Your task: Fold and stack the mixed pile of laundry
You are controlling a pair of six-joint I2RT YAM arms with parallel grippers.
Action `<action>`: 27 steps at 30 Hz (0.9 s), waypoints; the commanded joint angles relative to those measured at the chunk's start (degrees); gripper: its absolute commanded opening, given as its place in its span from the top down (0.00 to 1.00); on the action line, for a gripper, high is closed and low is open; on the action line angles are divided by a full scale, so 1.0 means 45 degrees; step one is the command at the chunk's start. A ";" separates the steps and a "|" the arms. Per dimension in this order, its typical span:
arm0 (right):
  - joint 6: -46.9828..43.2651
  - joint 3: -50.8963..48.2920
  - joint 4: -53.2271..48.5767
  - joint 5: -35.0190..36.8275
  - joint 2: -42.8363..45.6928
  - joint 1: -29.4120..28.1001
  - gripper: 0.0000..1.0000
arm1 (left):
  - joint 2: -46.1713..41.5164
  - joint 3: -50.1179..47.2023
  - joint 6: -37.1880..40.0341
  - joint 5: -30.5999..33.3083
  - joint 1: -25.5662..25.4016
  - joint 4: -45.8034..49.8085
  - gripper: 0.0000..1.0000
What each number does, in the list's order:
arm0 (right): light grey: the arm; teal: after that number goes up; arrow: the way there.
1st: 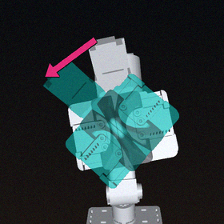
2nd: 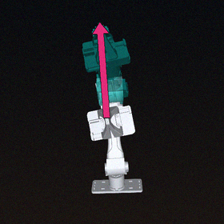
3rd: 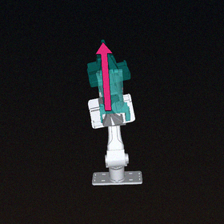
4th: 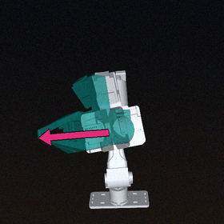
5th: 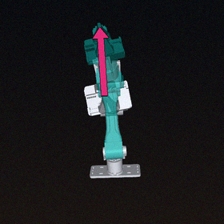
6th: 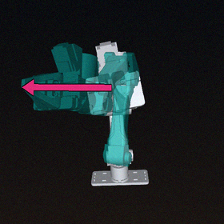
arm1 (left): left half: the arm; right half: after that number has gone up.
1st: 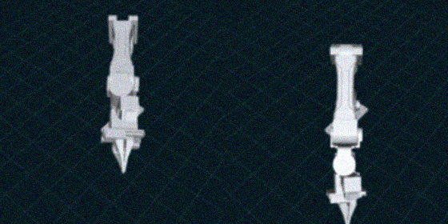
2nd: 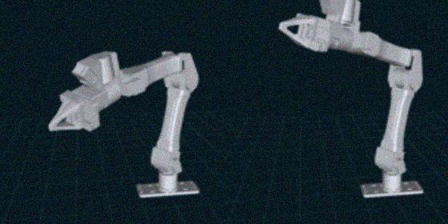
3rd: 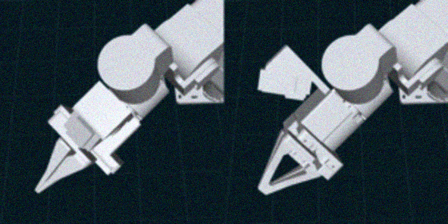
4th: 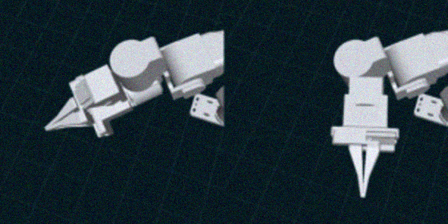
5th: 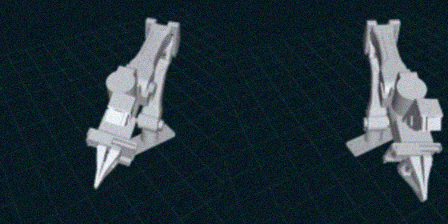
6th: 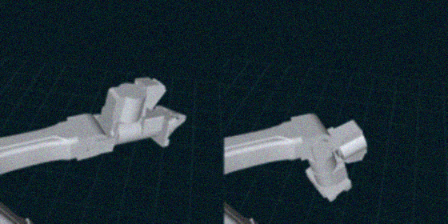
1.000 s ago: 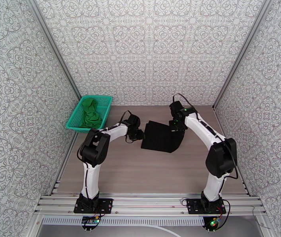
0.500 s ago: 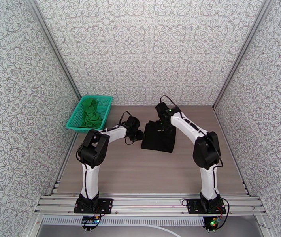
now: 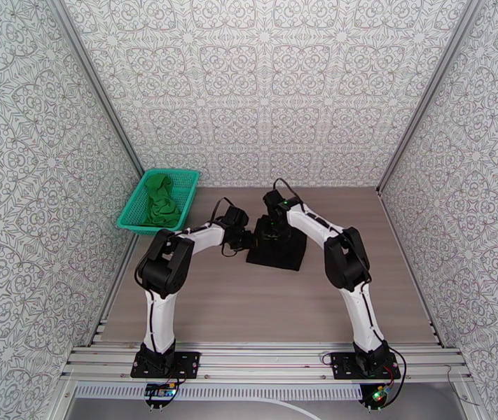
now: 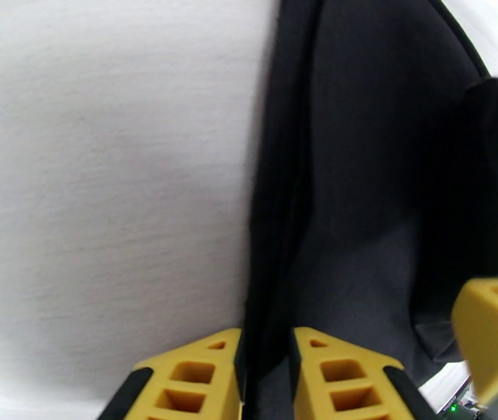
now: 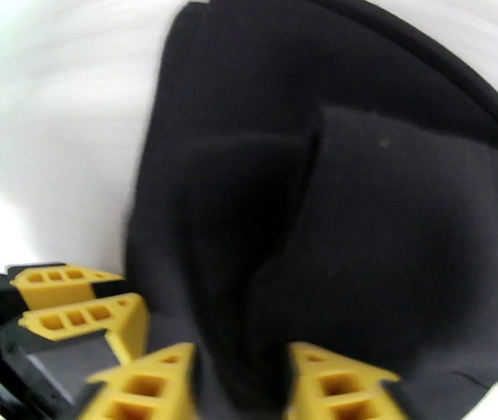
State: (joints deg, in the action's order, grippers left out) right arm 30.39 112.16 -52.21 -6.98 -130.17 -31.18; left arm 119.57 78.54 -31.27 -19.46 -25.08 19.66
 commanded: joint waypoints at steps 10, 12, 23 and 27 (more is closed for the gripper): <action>-0.0289 0.0319 0.0326 -0.0829 0.3084 -0.0103 0.39 | 0.0170 -0.0591 -0.0029 -0.0580 -0.0597 0.0679 0.76; -0.0325 -0.0268 0.0547 -0.0721 0.3960 -0.0103 0.38 | 0.0133 -0.0579 -0.0023 -0.0570 -0.0603 0.0717 0.76; -0.0560 -0.5227 0.3154 -0.0470 0.5713 0.0749 0.92 | -0.0935 -0.0803 0.0234 -0.0141 -0.0732 0.1460 0.77; -0.0574 -0.5229 0.3728 -0.1503 0.4233 0.0675 1.00 | -0.2419 -0.1102 0.0476 0.0870 -0.0718 0.2313 0.76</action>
State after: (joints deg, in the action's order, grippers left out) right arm 28.05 89.95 -39.64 -9.76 -107.00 -27.70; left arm 114.52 74.43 -30.94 -18.85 -28.05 24.38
